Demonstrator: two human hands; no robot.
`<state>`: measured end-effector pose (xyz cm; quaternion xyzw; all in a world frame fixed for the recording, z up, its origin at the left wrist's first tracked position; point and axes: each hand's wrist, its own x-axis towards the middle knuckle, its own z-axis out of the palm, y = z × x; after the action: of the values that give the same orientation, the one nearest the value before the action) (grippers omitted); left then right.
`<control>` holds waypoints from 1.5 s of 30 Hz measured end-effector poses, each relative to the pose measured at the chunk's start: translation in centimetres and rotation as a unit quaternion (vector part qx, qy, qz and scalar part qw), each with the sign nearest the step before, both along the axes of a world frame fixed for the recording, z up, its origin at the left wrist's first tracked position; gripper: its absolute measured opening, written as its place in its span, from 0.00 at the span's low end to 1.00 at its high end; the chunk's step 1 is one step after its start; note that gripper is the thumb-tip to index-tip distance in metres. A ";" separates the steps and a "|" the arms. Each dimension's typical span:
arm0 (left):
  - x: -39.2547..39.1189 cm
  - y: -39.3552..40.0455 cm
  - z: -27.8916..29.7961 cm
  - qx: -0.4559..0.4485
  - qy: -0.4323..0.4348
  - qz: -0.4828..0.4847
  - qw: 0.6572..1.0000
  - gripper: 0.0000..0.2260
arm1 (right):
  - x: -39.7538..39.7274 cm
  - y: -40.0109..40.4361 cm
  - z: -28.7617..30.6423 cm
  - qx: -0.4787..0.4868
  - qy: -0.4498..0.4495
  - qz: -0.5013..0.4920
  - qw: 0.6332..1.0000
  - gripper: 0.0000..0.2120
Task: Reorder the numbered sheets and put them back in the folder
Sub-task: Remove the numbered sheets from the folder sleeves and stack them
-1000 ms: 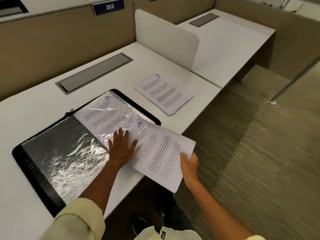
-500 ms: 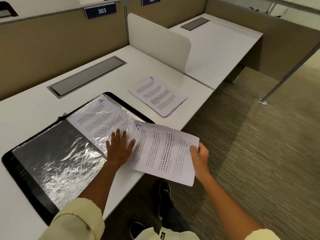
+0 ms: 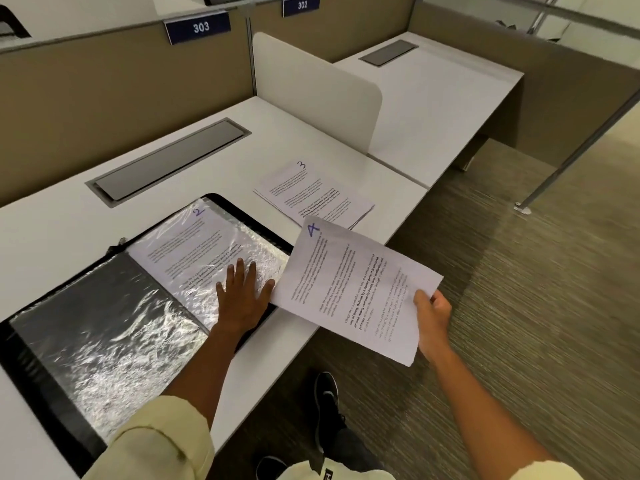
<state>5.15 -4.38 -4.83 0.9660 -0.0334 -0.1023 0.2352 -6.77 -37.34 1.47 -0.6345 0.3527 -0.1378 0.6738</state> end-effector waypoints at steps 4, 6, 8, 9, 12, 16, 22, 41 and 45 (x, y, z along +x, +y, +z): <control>1.1 -0.5 0.3 0.002 0.000 0.004 1.000 0.35 | 2.0 0.4 -0.5 0.052 -0.006 -0.034 0.998 0.09; 1.6 -0.7 0.4 -0.001 0.005 0.009 1.000 0.36 | 3.5 0.6 -0.8 0.080 0.000 -0.052 0.995 0.09; 2.1 -0.8 0.4 0.001 0.002 0.014 1.000 0.37 | 5.3 0.8 -1.1 0.093 0.009 -0.064 0.994 0.09; 2.4 -0.8 0.3 0.004 0.002 0.015 1.000 0.38 | 6.3 1.0 -1.3 0.096 0.011 -0.064 0.993 0.09; 3.4 -0.8 0.0 0.011 0.008 0.019 1.000 0.42 | 9.1 1.6 -1.6 0.110 0.013 -0.044 0.993 0.09; 4.8 -1.3 -0.1 0.027 -0.001 0.038 0.999 0.49 | 13.0 2.2 -2.0 0.127 0.034 -0.007 0.991 0.13; 6.5 -1.7 -0.3 0.018 0.010 0.070 0.997 0.56 | 18.3 2.5 -2.2 0.157 0.045 0.032 0.986 0.14; 7.4 -5.2 -1.0 0.063 0.009 0.166 0.984 0.51 | 27.8 0.9 -5.9 0.050 0.087 0.113 0.988 0.16; 7.2 -5.2 -1.1 0.060 0.003 0.183 0.981 0.53 | 27.4 0.3 -5.9 -0.005 0.090 0.094 0.992 0.17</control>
<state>12.33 -9.63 -5.89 0.9678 0.1507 -0.0628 0.1917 20.60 -37.04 -4.42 -0.6777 0.3502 -0.0180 0.6464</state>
